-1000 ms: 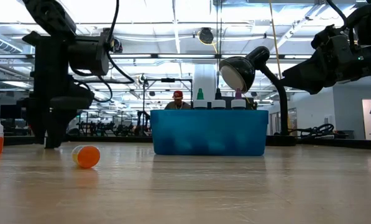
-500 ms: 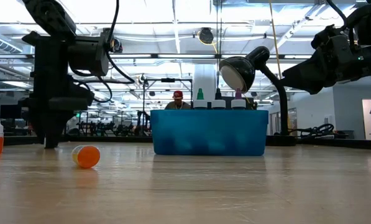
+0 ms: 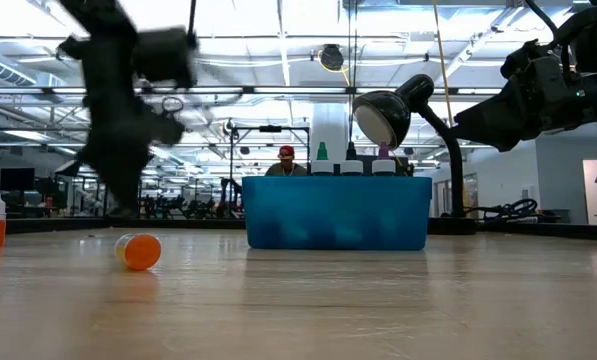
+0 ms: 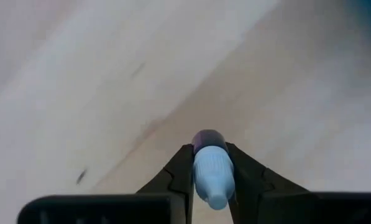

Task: Pick & Place food coloring
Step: Put the small purple food coloring bottle into the blue container

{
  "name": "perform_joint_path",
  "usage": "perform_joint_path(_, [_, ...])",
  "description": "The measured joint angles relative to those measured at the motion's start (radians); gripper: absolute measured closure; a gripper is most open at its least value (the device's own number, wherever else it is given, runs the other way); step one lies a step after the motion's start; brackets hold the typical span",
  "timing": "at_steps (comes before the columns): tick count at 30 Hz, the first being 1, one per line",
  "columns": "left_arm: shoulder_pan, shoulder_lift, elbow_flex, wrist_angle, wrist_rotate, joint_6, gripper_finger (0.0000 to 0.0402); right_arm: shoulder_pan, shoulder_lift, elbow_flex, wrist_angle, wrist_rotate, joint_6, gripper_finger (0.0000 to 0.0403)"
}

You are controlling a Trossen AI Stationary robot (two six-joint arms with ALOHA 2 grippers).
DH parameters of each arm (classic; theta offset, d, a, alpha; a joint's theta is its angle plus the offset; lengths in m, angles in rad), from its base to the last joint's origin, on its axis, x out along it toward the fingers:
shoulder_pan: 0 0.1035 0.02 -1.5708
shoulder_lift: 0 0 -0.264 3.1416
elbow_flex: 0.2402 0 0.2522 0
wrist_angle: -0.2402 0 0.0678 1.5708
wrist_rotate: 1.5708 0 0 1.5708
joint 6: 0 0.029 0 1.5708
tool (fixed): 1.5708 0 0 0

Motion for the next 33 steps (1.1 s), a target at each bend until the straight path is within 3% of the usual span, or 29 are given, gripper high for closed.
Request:
perform_joint_path(9, [-0.084, 0.03, 0.414, 0.007, -0.082, 0.237, 0.0338, 0.0, 0.0, 0.0, 0.0, 0.0, 0.0, 0.0179])
perform_joint_path(17, [-0.087, 0.279, 0.735, -0.208, -0.089, 0.345, 0.0338, 0.0, 0.0, 0.0, 0.001, 0.0, 0.0, 0.0179])
perform_joint_path(24, [-0.084, 0.496, 0.806, -0.235, 0.003, 0.418, 0.0338, 0.0, 0.0, 0.0, 0.001, 0.0, 0.0, 0.0179])
perform_joint_path(33, [-0.058, 0.643, 0.81, -0.227, -0.027, 0.382, 0.0338, 0.0, 0.0, 0.0, 0.0, 0.0, 0.0, 0.0179])
